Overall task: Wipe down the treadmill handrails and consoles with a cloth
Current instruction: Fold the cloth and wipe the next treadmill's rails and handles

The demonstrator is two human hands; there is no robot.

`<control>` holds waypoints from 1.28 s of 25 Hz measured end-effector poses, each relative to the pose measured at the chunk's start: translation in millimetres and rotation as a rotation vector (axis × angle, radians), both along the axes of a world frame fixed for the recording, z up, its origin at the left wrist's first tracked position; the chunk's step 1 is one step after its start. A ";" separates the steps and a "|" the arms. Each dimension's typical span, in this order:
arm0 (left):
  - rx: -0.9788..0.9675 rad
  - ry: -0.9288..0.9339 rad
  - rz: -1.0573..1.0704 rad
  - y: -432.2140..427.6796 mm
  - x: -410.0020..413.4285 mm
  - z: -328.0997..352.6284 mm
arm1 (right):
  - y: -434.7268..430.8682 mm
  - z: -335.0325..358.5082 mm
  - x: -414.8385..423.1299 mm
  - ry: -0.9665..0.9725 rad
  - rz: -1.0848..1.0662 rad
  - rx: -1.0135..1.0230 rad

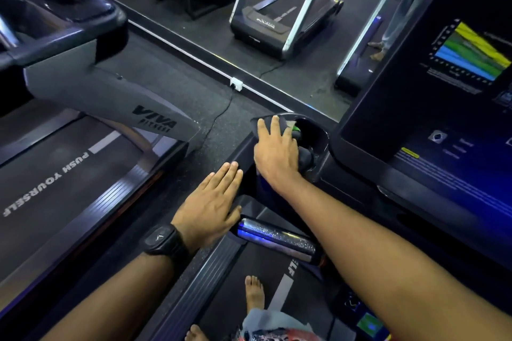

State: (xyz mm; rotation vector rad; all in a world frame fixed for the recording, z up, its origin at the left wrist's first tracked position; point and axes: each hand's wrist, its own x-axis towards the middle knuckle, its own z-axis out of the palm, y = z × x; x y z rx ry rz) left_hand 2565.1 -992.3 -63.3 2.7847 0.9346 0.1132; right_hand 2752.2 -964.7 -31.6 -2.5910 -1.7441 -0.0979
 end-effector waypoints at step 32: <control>-0.030 -0.012 0.025 10.8 18.5 -1.4 | 41.2 11.2 39.9 0.223 -0.087 -0.012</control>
